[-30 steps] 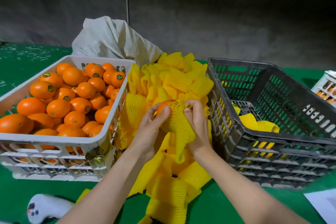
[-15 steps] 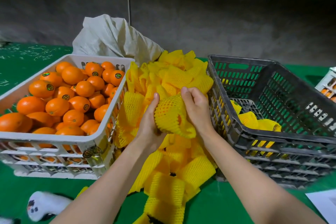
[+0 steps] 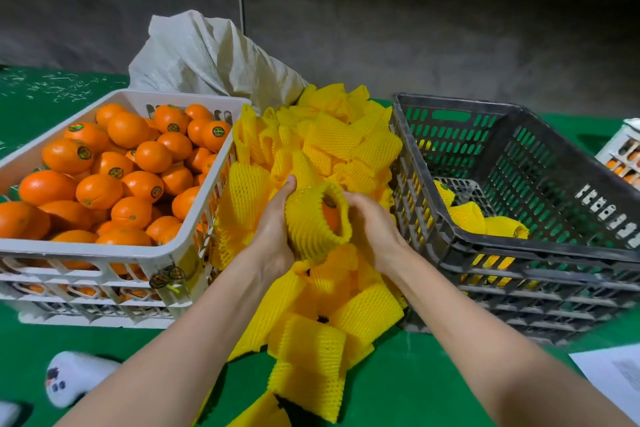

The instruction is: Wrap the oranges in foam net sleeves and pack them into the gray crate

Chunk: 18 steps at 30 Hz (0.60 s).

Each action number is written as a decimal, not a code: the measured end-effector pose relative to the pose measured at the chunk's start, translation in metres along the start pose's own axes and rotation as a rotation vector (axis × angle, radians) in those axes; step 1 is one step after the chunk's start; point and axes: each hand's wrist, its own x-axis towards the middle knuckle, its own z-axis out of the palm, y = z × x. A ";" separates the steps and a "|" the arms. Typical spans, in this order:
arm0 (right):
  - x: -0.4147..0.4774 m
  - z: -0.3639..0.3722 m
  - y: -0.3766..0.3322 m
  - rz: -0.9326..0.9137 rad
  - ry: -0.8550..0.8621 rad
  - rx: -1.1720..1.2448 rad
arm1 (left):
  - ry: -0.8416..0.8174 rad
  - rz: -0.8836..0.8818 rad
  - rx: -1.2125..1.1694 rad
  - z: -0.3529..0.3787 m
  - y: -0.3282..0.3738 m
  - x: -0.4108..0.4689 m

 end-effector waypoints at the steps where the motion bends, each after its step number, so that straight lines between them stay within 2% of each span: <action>1: 0.000 0.004 0.001 0.104 0.005 0.114 | 0.051 0.028 0.039 0.003 -0.001 0.001; 3: 0.001 0.011 0.009 0.155 0.017 0.190 | 0.191 0.137 0.116 0.008 -0.002 0.004; 5: 0.000 0.021 0.016 0.167 0.092 0.210 | 0.312 0.321 0.329 0.004 -0.003 0.009; 7: -0.001 0.027 0.021 0.179 0.158 0.183 | 0.388 0.553 0.608 -0.004 -0.005 0.012; 9: -0.001 0.029 0.025 0.180 0.195 0.167 | 0.416 0.718 0.686 -0.009 -0.006 0.013; 11: 0.002 0.030 0.028 0.186 0.224 0.233 | 0.379 0.755 0.578 -0.010 -0.007 0.015; 13: 0.005 0.029 0.029 0.190 0.251 0.324 | 0.323 0.691 0.353 -0.010 -0.009 0.019; 15: 0.006 0.029 0.029 0.155 0.249 0.391 | 0.271 0.616 0.227 -0.014 -0.010 0.022; 18: 0.006 0.033 0.026 0.130 0.245 0.460 | 0.239 0.619 0.193 -0.010 -0.014 0.022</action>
